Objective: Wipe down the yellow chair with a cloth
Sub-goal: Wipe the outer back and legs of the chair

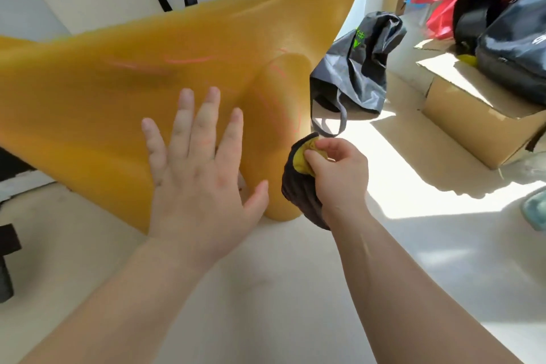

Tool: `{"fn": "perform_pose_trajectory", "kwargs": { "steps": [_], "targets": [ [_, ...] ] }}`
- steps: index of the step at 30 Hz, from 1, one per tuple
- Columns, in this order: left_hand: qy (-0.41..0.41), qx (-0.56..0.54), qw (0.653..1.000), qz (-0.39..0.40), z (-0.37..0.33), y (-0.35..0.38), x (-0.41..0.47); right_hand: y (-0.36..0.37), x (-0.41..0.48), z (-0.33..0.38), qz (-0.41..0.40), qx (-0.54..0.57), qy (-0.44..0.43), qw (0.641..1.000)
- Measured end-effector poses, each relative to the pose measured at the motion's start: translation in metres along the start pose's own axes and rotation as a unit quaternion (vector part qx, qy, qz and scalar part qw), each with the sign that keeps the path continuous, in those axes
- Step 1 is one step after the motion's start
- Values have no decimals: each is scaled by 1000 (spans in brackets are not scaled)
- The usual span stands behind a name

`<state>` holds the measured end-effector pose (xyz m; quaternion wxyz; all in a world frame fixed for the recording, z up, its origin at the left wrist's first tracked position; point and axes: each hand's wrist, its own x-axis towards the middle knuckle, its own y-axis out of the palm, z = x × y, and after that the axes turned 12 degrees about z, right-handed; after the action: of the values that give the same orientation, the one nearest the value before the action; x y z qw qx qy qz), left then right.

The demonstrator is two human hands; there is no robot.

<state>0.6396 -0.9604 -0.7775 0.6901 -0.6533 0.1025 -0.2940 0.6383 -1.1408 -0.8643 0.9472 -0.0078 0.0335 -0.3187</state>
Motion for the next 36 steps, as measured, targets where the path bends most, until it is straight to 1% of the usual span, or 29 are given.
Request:
{"fn": "perform_pose_trajectory", "kwargs": {
  "steps": [2,4,5,7,9,13,16,18,19,21,22,24,26,28,30,32,34,35,36],
  "targets": [
    [16,34,997,73,2,21,-10,5,8,-9,-33,26,10,999],
    [39,63,987,142,5,38,-10,12,17,-11,-63,48,0,997],
    [42,59,983,171,6,45,-7,16,21,-11,-76,54,-13,996],
    [35,47,975,213,9,59,2,23,25,-8,-96,58,-43,993],
    [39,43,970,235,6,70,12,29,25,-7,-96,63,-72,991],
    [40,31,970,236,1,86,23,35,26,-25,-60,-12,-147,987],
    [29,33,971,236,8,96,29,42,34,-49,-11,-70,-161,984],
    [36,23,970,238,12,100,31,50,37,-66,32,-138,-132,981],
    [39,13,970,240,13,100,31,55,36,-73,61,-152,-104,981],
    [45,-9,969,242,16,98,31,62,32,-82,123,-101,-54,986],
    [47,-18,969,243,17,97,31,65,31,-85,138,-64,-39,988],
    [54,-32,969,241,21,95,32,69,28,-85,136,-37,-26,990],
    [63,-45,970,230,25,94,33,74,24,-77,123,-50,-42,990],
    [72,-57,973,214,30,95,35,78,18,-61,96,-88,-101,986],
    [76,-66,974,204,34,98,35,78,17,-43,54,-122,-176,975],
    [78,-65,974,204,35,102,35,75,24,-27,1,-156,-218,963],
    [81,-70,974,201,34,104,35,72,36,-25,-33,-201,-204,958],
    [81,-73,974,200,34,104,35,70,43,-31,-23,-211,-176,961],
    [80,-75,973,200,35,104,34,69,47,-39,8,-199,-144,969]
  ]
}}
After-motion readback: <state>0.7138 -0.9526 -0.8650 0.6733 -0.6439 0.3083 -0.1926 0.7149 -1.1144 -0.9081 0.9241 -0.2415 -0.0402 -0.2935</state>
